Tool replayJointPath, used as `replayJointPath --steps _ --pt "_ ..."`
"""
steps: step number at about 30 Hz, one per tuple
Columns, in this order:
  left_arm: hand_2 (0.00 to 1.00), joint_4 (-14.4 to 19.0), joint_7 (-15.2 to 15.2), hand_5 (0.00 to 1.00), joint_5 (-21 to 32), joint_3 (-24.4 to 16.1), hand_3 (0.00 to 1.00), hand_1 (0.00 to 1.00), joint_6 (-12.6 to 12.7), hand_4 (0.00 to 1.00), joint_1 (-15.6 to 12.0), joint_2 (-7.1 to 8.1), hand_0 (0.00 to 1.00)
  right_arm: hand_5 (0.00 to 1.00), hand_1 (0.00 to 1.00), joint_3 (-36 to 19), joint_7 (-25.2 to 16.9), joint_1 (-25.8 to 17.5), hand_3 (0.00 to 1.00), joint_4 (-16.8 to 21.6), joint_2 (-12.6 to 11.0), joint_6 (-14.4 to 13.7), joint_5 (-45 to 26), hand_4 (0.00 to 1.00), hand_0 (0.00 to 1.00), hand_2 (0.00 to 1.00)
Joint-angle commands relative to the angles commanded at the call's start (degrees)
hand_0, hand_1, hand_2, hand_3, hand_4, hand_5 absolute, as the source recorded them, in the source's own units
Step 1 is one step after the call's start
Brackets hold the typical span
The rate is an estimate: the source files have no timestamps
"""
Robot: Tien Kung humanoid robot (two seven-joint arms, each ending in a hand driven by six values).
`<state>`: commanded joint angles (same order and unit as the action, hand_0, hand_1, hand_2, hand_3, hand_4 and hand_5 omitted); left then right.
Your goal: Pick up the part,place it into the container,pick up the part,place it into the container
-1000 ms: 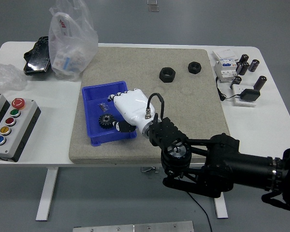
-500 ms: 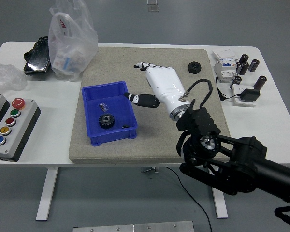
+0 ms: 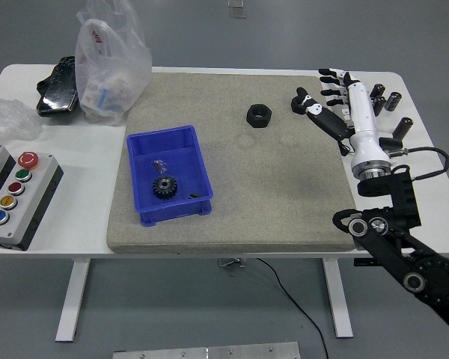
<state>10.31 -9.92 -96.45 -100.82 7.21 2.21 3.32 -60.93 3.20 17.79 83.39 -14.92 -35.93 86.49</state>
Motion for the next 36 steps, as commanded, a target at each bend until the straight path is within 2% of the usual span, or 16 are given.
replayJointPath --steps 4,8,13,26,32,36 --pt "0.687 0.0 0.1 0.607 0.0 0.2 0.738 0.738 -0.1 0.814 0.1 0.06 0.781 0.51 0.66 -6.0 -6.8 -5.0 0.698 0.3 -0.1 0.7 -7.7 0.81 0.615 0.691" --pt "0.687 0.0 -0.1 0.606 -0.2 -0.2 0.738 0.738 0.0 0.813 -0.3 0.05 0.781 0.524 0.66 -10.4 -11.8 -8.4 0.695 0.3 -0.3 1.0 -13.5 0.814 0.623 0.692" --pt "0.687 0.0 -0.3 0.606 -0.5 -0.7 0.738 0.738 0.1 0.813 -0.5 0.05 0.781 0.524 0.66 -13.6 -15.8 -9.9 0.695 0.4 -0.1 1.5 -19.4 0.814 0.623 0.692" --pt "0.686 0.0 0.2 0.599 -0.8 -0.3 0.74 0.737 -0.1 0.813 -0.3 1.08 0.781 0.538 0.662 -15.6 -19.3 -11.2 0.688 -1.2 0.6 2.3 -26.5 0.815 0.627 0.692" --pt "0.686 0.0 0.2 0.599 -0.6 -0.4 0.74 0.737 -0.1 0.812 -0.6 1.55 0.781 0.547 0.668 -14.8 -19.5 -11.1 0.687 -1.9 0.7 2.4 -27.5 0.806 0.627 0.69" --pt "0.686 0.0 0.1 0.599 0.0 -0.4 0.74 0.737 0.1 0.812 -1.0 1.3 0.781 0.547 0.668 -13.2 -19.5 -10.4 0.687 -2.1 0.5 2.5 -28.0 0.806 0.627 0.69"
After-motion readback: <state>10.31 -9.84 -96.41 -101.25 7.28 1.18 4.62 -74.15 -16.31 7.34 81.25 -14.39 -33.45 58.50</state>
